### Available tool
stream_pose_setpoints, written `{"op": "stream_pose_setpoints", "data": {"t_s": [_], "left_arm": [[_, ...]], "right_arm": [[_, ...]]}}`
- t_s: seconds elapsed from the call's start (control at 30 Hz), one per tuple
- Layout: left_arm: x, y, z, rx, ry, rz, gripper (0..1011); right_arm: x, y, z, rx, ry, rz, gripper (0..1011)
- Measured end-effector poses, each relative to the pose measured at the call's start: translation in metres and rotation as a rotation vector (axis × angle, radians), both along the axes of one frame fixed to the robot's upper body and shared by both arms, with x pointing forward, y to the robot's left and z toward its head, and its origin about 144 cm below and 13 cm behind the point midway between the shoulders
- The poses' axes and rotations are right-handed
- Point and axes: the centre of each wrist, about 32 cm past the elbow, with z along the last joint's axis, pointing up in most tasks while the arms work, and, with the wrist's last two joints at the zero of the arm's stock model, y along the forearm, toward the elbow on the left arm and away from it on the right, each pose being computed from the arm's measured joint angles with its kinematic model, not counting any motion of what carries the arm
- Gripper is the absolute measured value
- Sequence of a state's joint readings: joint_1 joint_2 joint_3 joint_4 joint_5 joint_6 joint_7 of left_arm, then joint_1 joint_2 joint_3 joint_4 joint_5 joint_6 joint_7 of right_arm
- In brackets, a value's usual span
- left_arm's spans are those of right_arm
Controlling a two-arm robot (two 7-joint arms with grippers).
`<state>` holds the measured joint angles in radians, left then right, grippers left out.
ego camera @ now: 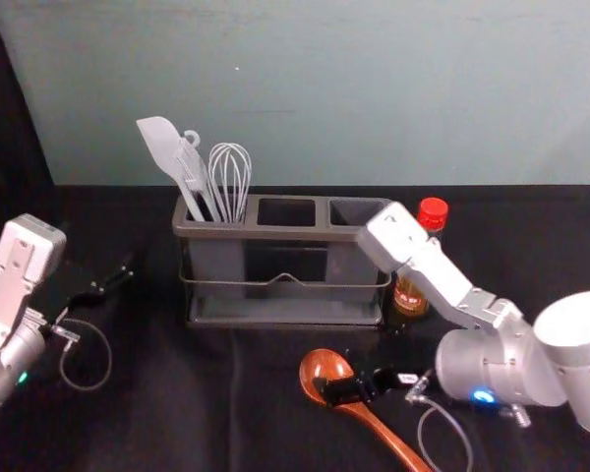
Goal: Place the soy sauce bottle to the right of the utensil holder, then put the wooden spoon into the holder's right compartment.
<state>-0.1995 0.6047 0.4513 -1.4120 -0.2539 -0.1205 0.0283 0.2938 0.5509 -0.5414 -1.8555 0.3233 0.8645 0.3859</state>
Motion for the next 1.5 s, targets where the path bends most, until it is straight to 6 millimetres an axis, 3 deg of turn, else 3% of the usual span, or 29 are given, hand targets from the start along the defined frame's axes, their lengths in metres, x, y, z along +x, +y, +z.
{"op": "stream_pose_setpoints", "data": {"t_s": [0.47,1.5], "left_arm": [[0.0,0.0,0.0,0.0,0.0,0.0,1011],[0.0,0.0,0.0,0.0,0.0,0.0,1011]], "right_arm": [[0.015,0.019,-0.013,-0.076,0.089,-0.017,1002],[0.031,0.027,-0.024,-0.096,0.096,-0.024,1002]]}}
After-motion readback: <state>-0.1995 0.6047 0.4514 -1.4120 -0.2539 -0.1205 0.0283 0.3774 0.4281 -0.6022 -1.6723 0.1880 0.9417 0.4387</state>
